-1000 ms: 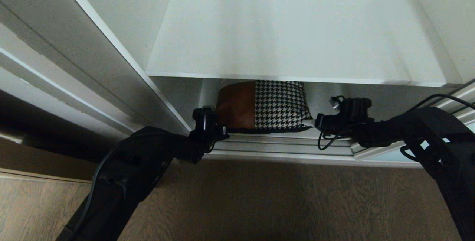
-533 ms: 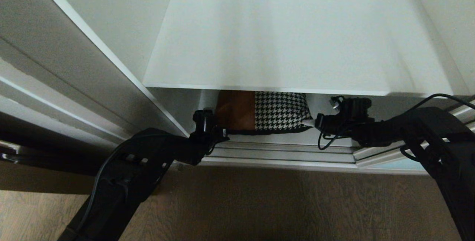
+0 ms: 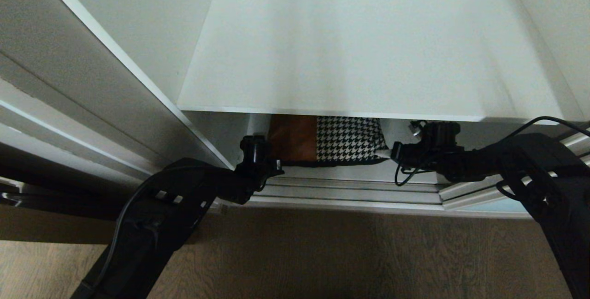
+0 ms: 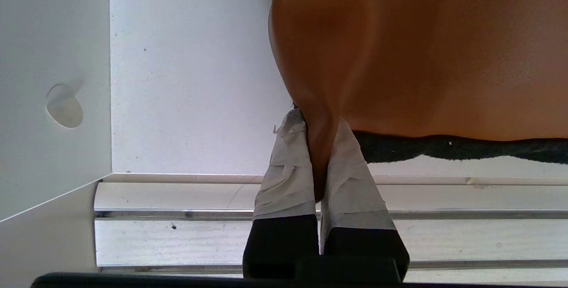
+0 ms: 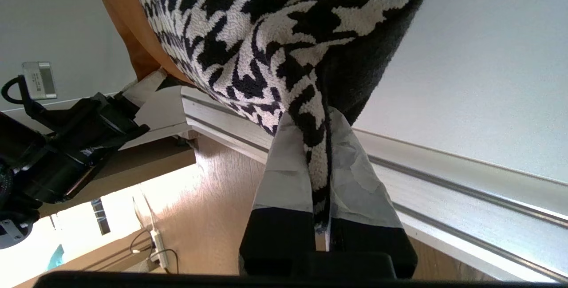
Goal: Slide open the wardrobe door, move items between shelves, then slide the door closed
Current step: Place the pillow on the lower shelf
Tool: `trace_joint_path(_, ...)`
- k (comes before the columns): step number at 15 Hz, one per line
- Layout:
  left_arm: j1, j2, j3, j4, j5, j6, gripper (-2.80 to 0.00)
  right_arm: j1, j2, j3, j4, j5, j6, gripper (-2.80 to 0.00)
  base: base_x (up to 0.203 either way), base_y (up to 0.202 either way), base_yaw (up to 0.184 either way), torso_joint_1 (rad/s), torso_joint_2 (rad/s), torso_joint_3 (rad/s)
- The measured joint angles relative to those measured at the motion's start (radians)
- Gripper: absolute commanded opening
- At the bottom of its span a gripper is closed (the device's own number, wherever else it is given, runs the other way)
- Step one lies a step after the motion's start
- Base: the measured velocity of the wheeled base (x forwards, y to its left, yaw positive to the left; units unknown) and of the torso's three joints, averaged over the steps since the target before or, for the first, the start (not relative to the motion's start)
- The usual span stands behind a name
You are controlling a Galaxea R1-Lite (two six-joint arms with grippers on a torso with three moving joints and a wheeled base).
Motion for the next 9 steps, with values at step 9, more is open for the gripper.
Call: trace_joint_path(9,0.000,-0.008,0.012,-0.050,0.000,-0.010,0.00,0.000,0.000,0.006,-0.002,-0.003,-0.008,-2.80,0.000,0.000,0.000,0.000,0.00,0.000)
